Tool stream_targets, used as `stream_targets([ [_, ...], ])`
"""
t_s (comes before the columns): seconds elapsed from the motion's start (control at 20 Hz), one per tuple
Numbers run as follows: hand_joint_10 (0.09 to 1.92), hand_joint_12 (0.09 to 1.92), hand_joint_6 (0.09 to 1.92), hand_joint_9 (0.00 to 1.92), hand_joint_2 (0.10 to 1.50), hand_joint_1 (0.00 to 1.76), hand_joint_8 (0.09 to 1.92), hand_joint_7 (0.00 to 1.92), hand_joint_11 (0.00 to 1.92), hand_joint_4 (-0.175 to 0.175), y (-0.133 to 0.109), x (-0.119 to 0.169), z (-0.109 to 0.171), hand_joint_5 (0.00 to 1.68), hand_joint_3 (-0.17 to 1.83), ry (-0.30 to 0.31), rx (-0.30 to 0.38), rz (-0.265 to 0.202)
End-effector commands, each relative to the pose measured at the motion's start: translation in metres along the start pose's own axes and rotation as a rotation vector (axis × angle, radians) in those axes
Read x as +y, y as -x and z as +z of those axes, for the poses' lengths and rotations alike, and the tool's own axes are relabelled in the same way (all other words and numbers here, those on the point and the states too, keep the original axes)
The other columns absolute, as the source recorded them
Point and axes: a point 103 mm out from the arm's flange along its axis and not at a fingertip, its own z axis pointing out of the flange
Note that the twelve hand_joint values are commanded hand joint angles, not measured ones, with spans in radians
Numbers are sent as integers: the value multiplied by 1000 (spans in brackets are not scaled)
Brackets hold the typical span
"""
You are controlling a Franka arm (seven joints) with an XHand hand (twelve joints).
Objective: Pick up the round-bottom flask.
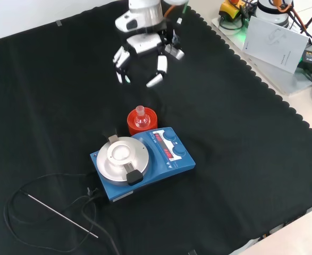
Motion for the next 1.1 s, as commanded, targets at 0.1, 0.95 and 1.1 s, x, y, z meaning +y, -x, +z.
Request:
stream_targets([
  [0.1,948,1394,918,856,462,877,938,881,583,-175,-27,5,31,550,935,-32,27,-76],
  [0.95,953,1398,919,852,458,876,940,879,579,-175,-12,8,53,550,936,-85,28,-91],
  [1.1,954,1399,919,852,456,876,940,878,579,-174,-7,9,61,548,936,-91,28,-83],
])
